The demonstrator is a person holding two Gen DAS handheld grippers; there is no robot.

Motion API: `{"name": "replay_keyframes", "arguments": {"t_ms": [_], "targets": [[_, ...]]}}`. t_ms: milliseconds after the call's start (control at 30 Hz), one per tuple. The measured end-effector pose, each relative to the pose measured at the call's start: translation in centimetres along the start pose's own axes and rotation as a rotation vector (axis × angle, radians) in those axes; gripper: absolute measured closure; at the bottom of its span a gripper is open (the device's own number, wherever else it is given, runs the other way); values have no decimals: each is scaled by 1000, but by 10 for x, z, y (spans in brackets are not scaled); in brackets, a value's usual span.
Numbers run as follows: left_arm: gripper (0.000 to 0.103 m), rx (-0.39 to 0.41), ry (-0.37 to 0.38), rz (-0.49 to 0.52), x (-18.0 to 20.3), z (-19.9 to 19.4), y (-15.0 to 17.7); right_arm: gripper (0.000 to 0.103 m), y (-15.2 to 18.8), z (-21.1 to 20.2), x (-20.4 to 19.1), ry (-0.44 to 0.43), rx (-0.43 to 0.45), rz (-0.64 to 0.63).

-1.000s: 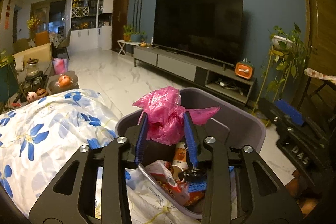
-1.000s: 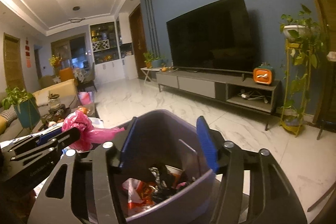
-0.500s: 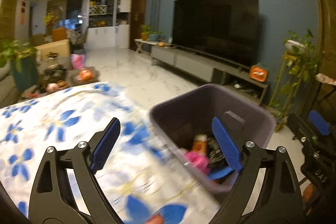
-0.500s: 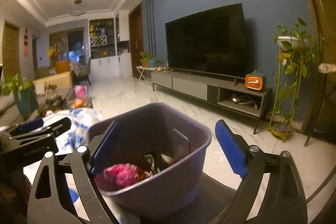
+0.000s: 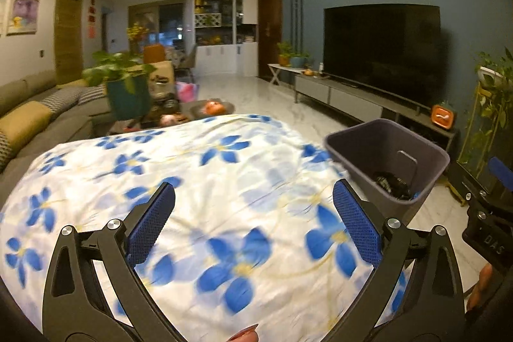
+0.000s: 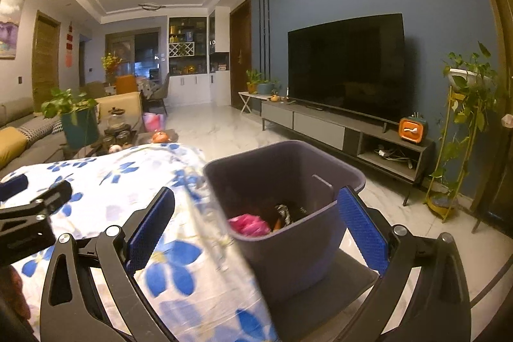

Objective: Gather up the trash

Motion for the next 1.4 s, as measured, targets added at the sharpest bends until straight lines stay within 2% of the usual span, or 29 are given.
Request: {"name": "replay_keyframes", "arguments": {"t_ms": [200, 433, 667, 967, 1400], "targets": [[6, 19, -69, -20, -36, -41, 4, 6, 1, -28, -31, -25, -22, -33], [6, 28, -66, -59, -63, -80, 12, 6, -9, -70, -56, -16, 36, -82], [6, 40, -69, -79, -74, -105, 18, 6, -10, -89, -68, -36, 43, -84], [6, 63, -54, -107, -79, -121, 14, 6, -10, -98, -73, -41, 48, -81], [6, 68, -51, -110, -81, -123, 13, 6, -10, -102, -72, -43, 51, -73]]}}
Point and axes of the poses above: each gripper's, at about its wrist camera, not at the fingertips, and z roughly the way its jaws point, x to its right, y to its underside, the point moved 6 cm from there along z, roughly the way its jaws point, and after that the axes turned 15 degrees about -z, right-handed, at the moved point
